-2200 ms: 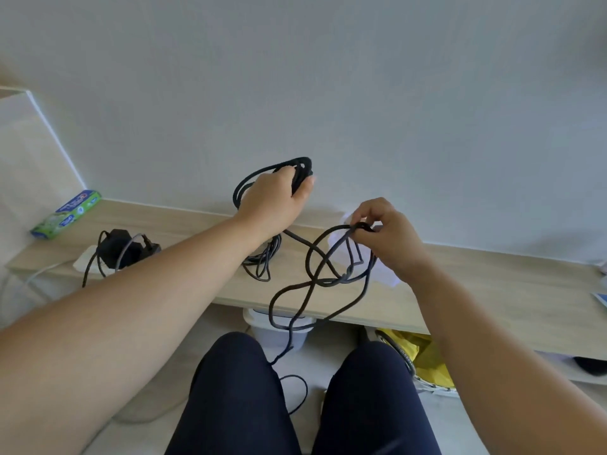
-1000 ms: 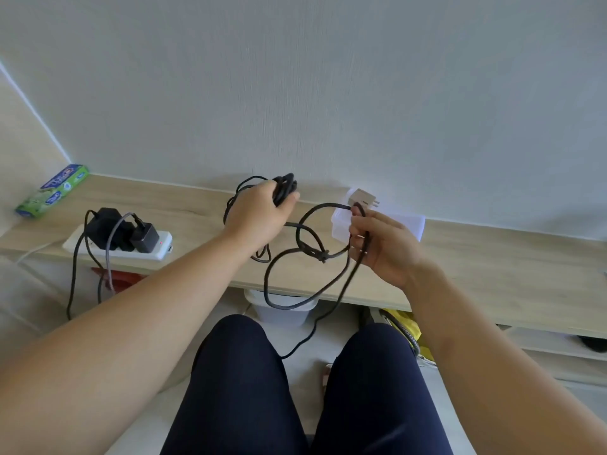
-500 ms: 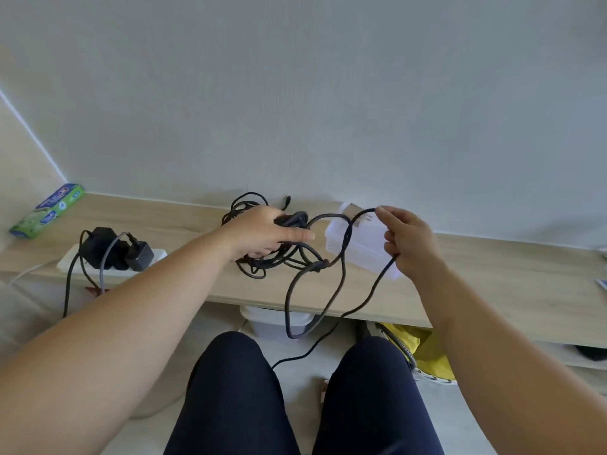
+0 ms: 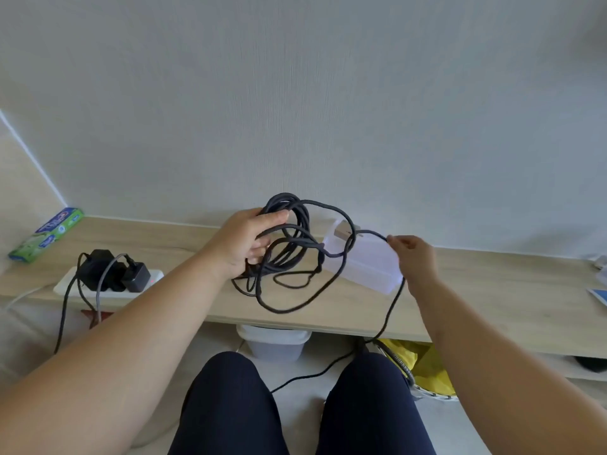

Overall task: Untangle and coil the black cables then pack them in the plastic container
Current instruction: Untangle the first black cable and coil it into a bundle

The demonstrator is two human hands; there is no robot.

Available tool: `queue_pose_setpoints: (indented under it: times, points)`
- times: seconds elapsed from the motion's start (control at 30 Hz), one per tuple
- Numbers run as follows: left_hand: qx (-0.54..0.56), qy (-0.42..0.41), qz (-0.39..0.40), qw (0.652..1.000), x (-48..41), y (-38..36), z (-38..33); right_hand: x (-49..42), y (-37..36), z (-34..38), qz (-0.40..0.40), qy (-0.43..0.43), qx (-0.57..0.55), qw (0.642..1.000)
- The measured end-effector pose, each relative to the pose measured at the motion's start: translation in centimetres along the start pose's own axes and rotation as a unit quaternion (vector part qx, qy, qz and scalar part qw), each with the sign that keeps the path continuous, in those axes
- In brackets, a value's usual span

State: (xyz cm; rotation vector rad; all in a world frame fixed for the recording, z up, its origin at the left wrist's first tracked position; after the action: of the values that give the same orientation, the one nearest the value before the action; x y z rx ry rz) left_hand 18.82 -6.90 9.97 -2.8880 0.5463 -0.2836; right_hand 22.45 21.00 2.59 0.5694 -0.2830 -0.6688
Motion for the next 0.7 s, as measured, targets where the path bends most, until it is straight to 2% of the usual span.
queue_pose_setpoints:
  times: [0.07, 0.1, 0.17, 0.23, 0.3, 0.37, 0.43, 0.57, 0.63, 0.7]
  points:
    - [0.056, 0.023, -0.014, 0.998, 0.0, -1.0, 0.0, 0.8, -0.7, 0.3, -0.037, 0.065, 0.166, 0.983]
    - [0.091, 0.031, -0.024, 0.995, -0.1, -1.3, 0.1, 1.8, -0.9, 0.9, -0.063, 0.11, 0.183, 0.975]
    - [0.161, 0.039, -0.047, 0.985, -0.4, -1.8, 0.1, 4.5, -1.3, 2.4, -0.064, 0.171, 0.077, 0.98]
    - [0.203, 0.041, -0.066, 0.976, -0.6, -2.1, -0.1, 7.5, -1.3, 3.7, 0.017, 0.223, -0.039, 0.974]
    - [0.222, 0.04, -0.081, 0.971, -0.6, -2.7, -0.3, 10.1, -1.1, 4.4, 0.12, 0.313, -0.017, 0.942]
    - [0.223, 0.036, -0.092, 0.97, -0.5, -3.4, -0.4, 11.9, -1.1, 5.0, 0.224, 0.367, 0.042, 0.902]
    - [0.196, 0.033, -0.103, 0.975, -0.5, -3.9, -0.4, 12.7, -1.5, 5.5, 0.264, 0.377, 0.076, 0.885]
    - [0.174, 0.033, -0.12, 0.977, -0.6, -3.5, 0.0, 13.6, -1.7, 6.3, 0.24, 0.392, 0.1, 0.882]
    - [0.171, 0.036, -0.121, 0.977, -0.7, -3.1, 0.1, 13.9, -1.6, 6.4, 0.269, 0.374, 0.072, 0.885]
    - [0.148, 0.034, -0.123, 0.981, -0.8, -2.7, 0.3, 13.9, -0.9, 6.8, 0.345, 0.315, -0.025, 0.884]
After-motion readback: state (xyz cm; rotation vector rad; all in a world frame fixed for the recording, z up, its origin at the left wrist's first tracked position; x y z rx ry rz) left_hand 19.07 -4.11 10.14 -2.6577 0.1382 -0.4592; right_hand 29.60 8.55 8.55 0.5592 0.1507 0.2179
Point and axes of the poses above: each hand's wrist, its own x-axis away from the middle knuckle, its own y-axis out of the back of the hand, z = x × y, the point moved 1 cm from there along -x, towards the middle knuckle, and after that the axes turned 11 degrees about x, right-handed, at the moved point
